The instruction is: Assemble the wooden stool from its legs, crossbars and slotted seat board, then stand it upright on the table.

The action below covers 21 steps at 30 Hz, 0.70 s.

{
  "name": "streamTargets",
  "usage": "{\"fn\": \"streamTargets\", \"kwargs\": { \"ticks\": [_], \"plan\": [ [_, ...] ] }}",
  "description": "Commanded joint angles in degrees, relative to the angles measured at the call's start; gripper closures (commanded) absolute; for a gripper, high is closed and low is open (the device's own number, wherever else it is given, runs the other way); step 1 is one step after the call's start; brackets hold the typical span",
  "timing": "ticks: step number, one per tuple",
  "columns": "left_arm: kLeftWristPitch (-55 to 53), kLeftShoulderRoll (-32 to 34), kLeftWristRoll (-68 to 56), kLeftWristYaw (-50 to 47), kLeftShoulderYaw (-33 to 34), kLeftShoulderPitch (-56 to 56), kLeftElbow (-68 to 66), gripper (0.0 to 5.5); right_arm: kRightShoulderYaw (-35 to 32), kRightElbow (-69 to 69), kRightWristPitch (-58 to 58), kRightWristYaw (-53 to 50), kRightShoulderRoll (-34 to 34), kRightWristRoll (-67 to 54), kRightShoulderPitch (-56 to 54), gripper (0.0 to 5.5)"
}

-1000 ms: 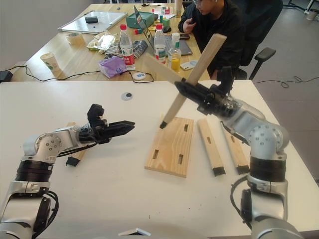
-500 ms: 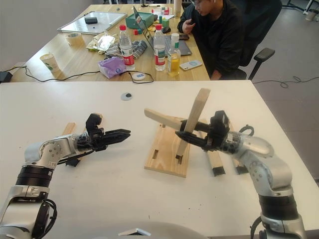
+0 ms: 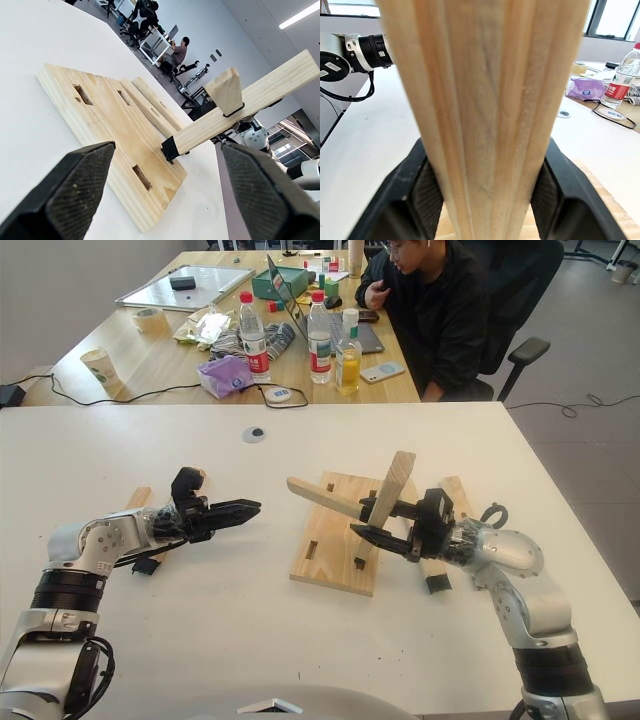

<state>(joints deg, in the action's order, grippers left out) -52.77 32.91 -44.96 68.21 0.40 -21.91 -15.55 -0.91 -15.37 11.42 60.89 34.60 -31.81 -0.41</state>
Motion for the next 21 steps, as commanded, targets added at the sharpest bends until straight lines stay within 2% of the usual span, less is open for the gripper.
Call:
{"fn": "streamTargets", "kwargs": {
  "ticks": [1, 14, 21],
  "plan": [
    [-0.73, 0.24, 0.80, 0.42, 0.47, -1.51, -0.53, 1.58, 0.81, 1.53, 1.95, 1.94, 3.55, 2.19, 3.59, 3.44],
    [-1.78, -0.79, 0.18, -0.93, 2.15, -0.71, 0.40, 1.58, -1.84, -0.50, 5.58, 3.62, 7.09, -2.01, 4.05, 3.45],
    [-2.14, -1.05, 0.61, -0.62, 2.55, -1.46, 0.07, 1.58, -2.41, 2.36, 4.50, 6.04, 9.10, -0.35, 2.53, 3.45]
  ]
}}
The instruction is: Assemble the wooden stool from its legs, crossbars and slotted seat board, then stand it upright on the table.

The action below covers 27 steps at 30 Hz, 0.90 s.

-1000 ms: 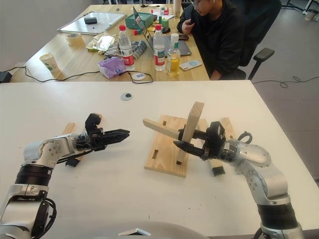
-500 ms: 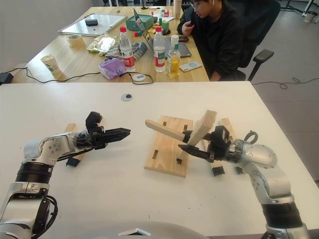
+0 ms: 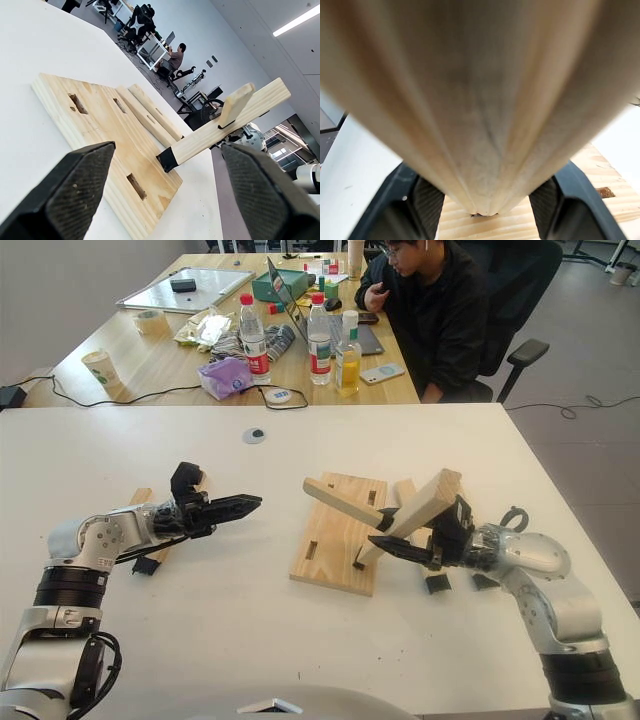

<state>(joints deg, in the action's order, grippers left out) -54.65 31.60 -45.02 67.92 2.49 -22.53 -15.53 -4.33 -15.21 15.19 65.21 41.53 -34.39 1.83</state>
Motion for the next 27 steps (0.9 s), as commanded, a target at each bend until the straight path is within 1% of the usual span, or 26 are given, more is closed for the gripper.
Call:
{"fn": "streamTargets", "kwargs": {
  "ticks": [1, 8, 12, 13, 15, 18, 24, 27],
  "plan": [
    [-0.30, 0.26, 0.68, -0.30, 0.45, -0.90, 0.06, 1.58, 0.93, 2.42, 0.69, 1.95, 2.34, 2.33, 0.15, 3.45],
    [-0.41, 0.04, 0.38, -0.61, 0.87, -0.52, 0.49, 1.58, 0.42, 3.08, 0.99, 3.76, 3.88, 2.03, -0.74, 3.45],
    [-0.36, -0.35, 0.23, -1.00, 1.10, 0.02, 0.97, 1.58, 1.60, 4.02, -0.15, 4.85, 4.41, 3.44, -0.82, 3.45],
    [-0.40, -0.41, 0.18, -1.09, 1.18, 0.14, 1.09, 1.58, 2.73, 4.34, -0.99, 5.37, 4.41, 4.58, -0.87, 3.45],
    [-0.38, -0.66, 0.32, -1.10, 0.96, -0.04, 1.06, 1.58, 7.31, 7.38, -4.86, 7.95, 4.09, 8.99, -2.25, 3.45],
    [-0.76, -0.99, 0.54, -0.76, 0.35, -1.09, 0.79, 1.58, 11.35, 12.25, -8.46, 11.07, 4.25, 12.44, -4.24, 3.45],
    [-1.93, -0.89, 0.19, -0.90, 0.44, 0.27, 1.88, 1.58, 15.97, 26.08, -8.81, 15.56, 4.13, 13.98, -8.47, 3.45],
    [-2.34, -0.84, 0.02, -1.07, 0.57, 0.96, 2.70, 1.58, 20.60, 30.72, -8.92, 17.03, 3.65, 16.84, -11.24, 3.45]
  ]
}}
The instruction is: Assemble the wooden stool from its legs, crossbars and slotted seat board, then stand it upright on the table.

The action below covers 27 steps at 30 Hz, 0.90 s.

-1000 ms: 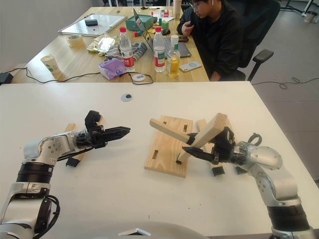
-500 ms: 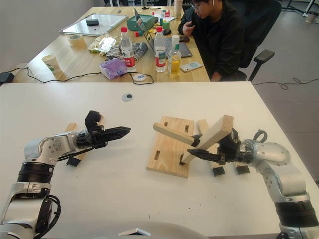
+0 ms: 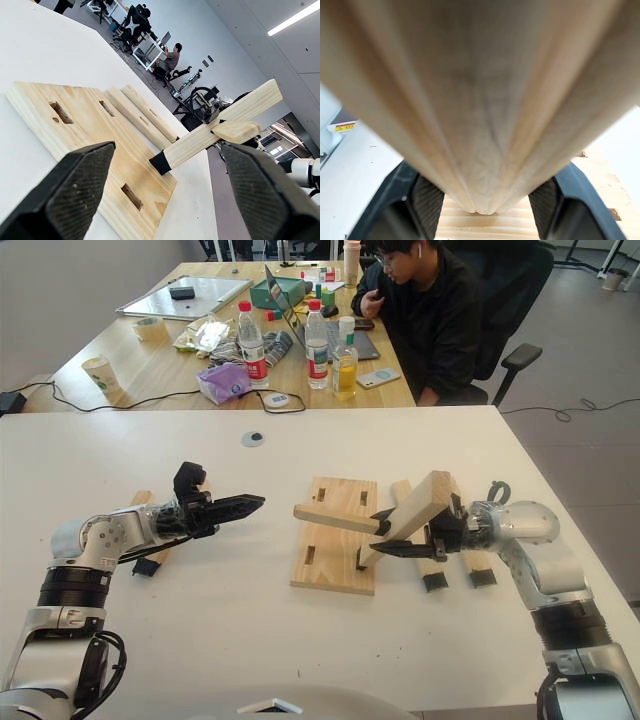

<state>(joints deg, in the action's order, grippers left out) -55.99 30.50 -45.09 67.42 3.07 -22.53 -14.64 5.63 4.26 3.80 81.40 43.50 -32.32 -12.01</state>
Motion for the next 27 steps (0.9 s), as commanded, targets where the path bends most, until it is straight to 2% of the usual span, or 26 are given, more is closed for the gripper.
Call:
{"fn": "streamTargets", "kwargs": {
  "ticks": [1, 10, 14, 20, 23, 27],
  "plan": [
    [-1.03, 0.14, 0.13, -0.55, -0.18, 0.82, 1.87, 1.58, 11.64, 11.30, 2.59, 0.65, 1.51, 15.32, 2.14, 3.45],
    [-0.99, -0.34, -0.72, -2.08, 1.07, 2.67, 4.23, 1.58, 20.46, -0.69, 2.80, -3.93, 1.64, 20.53, 0.51, 3.45],
    [-1.04, -0.78, -1.22, -2.69, 1.40, 2.87, 4.94, 1.58, 23.13, -8.11, 4.27, -7.25, 2.89, 21.62, 5.33, 3.45],
    [-0.78, -1.12, -0.91, -2.95, 1.36, 1.78, 3.47, 1.58, 20.00, 3.32, 11.34, -4.56, 1.23, 14.12, -1.70, 3.45],
    [-1.26, -0.69, -1.06, -2.91, 1.34, 2.65, 3.81, 1.58, 19.31, 10.93, 9.68, -2.75, 1.76, 14.54, -4.45, 3.45],
    [-1.91, -0.20, -0.95, -2.60, 0.97, 2.78, 3.69, 1.58, 21.68, 16.38, 6.14, -2.34, 1.83, 17.16, -4.18, 3.45]
  ]
}}
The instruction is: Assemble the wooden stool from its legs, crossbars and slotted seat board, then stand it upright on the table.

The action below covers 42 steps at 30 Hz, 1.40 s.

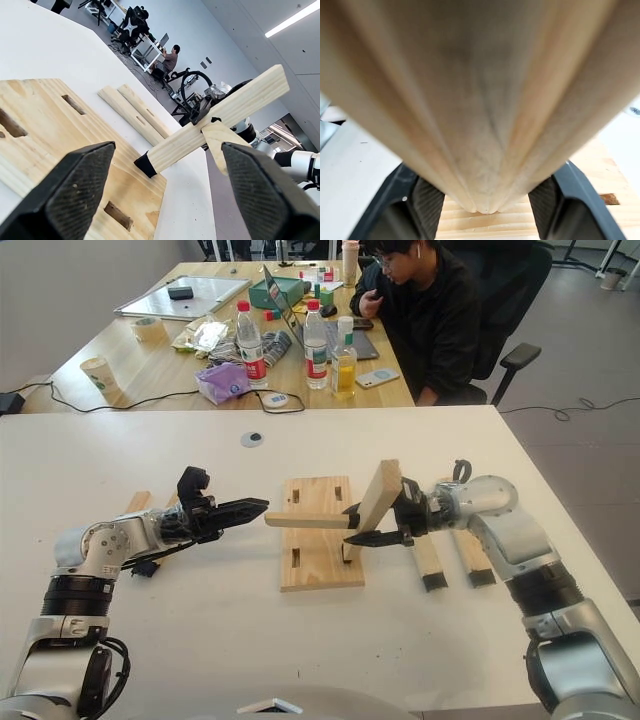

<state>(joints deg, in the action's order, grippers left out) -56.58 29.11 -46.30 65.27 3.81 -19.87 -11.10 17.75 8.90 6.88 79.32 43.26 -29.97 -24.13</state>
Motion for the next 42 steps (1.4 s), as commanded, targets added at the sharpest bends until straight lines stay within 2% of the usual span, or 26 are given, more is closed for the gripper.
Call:
{"fn": "streamTargets", "kwargs": {
  "ticks": [1, 7, 12, 16, 23, 29, 33, 37, 42],
  "plan": [
    [-1.51, 1.26, 0.32, -0.23, -0.06, -0.12, 0.15, 1.58, 10.22, 11.47, 2.69, -0.66, 1.64, 15.03, 8.54, 3.45],
    [-1.99, 1.63, 0.69, 0.69, -0.68, -1.39, -0.58, 1.58, 15.61, 12.75, -0.03, -3.01, -2.13, 18.03, 10.71, 3.45],
    [-2.49, 1.42, 0.46, 0.29, -0.66, -0.81, 0.24, 1.58, 16.00, 17.83, 2.27, -5.70, -6.06, 15.31, 12.11, 3.45],
    [-2.22, 1.33, 0.58, 0.07, -0.22, -0.62, 0.06, 1.58, 16.43, 13.32, 3.44, -4.55, -4.20, 13.79, 14.05, 3.45],
    [-2.46, 1.00, 0.78, 0.21, -0.68, -1.76, -0.36, 1.58, 14.70, 24.90, 1.17, -4.50, -5.44, 16.20, 5.78, 3.45],
    [-3.03, 2.01, 0.83, 0.57, -0.52, -1.41, -0.62, 1.58, 16.56, 20.80, 6.23, -3.11, -4.60, 13.56, 12.83, 3.45],
    [-3.26, 1.67, 0.87, 0.49, -0.81, -1.96, -0.95, 1.58, 13.91, 30.27, 6.92, -8.23, -8.14, 13.06, 9.10, 3.45],
    [-3.19, 1.99, 1.37, 1.25, -1.48, -3.22, -2.06, 1.58, 13.82, 34.23, 7.39, -7.32, -7.60, 12.76, 6.45, 3.45],
    [-3.27, 2.21, 1.44, 1.59, -1.84, -3.21, -2.13, 1.58, 16.45, 28.80, 4.23, -7.27, -6.02, 14.61, 10.22, 3.45]
  ]
}}
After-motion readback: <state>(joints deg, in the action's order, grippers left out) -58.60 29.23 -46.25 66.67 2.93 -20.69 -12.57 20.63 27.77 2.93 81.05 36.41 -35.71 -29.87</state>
